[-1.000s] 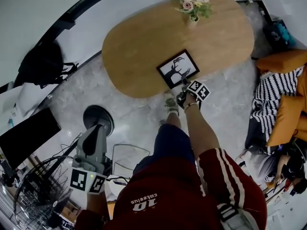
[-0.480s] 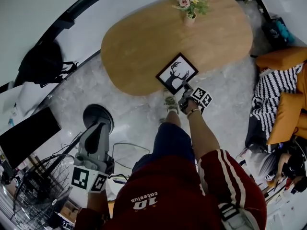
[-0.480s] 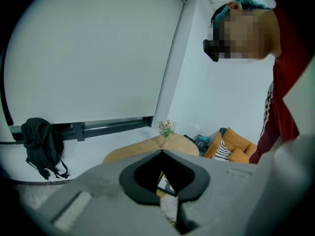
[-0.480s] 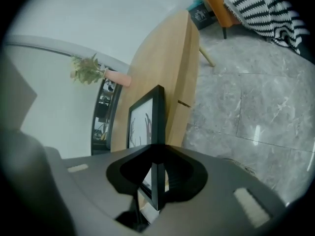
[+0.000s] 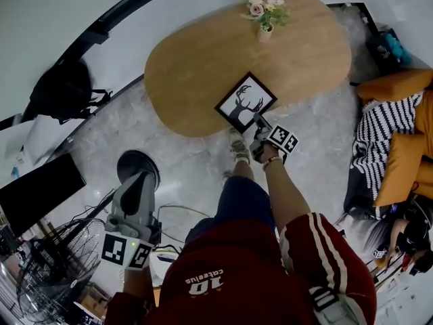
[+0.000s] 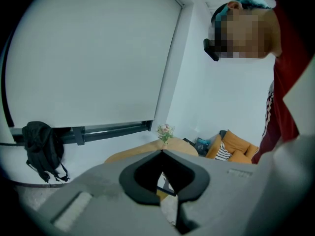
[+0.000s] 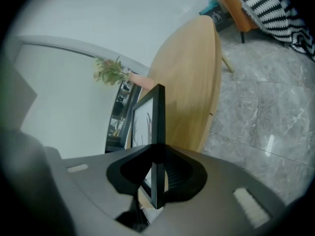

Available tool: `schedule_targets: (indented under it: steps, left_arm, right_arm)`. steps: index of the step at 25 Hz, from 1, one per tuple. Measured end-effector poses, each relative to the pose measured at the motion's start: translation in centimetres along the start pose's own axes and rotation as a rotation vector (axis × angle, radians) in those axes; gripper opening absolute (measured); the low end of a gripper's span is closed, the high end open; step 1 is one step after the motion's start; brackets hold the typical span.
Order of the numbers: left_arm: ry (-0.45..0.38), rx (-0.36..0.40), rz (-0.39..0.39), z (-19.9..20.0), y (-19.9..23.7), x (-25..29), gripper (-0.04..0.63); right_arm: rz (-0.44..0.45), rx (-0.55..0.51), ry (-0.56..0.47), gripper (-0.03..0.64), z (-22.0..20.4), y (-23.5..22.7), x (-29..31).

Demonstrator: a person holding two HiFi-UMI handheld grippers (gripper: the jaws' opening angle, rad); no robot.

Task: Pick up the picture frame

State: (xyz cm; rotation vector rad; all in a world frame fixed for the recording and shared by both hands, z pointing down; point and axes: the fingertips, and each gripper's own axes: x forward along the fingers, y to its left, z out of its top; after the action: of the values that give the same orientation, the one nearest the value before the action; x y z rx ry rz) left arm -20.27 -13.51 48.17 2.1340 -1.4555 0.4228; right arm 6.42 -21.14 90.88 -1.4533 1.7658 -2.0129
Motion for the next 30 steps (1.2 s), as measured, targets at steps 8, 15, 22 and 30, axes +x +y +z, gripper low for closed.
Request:
schedule_targets:
  steps: [8, 15, 22, 30]
  left_arm:
    - [-0.111, 0.001, -0.001, 3.5, -1.0, -1.3, 0.003]
    - [-0.207, 0.029, 0.020, 7.4, -1.8, -4.5, 0.003]
    - [-0.317, 0.079, 0.052, 10.8, -2.0, -8.1, 0.003]
    - [-0.408, 0.100, 0.063, 12.4, -2.0, -11.0, 0.003]
  right_arm:
    - [0.105, -0.141, -0.007, 0.074, 4.2, 8.7, -1.4]
    - [0.194, -0.252, -0.032, 0.072, 7.0, 17.0, -5.4]
    - [0.342, -0.468, -0.050, 0.072, 7.8, 27.7, -10.8]
    - [0.505, -0.838, -0.083, 0.072, 5.4, 39.7, -17.9]
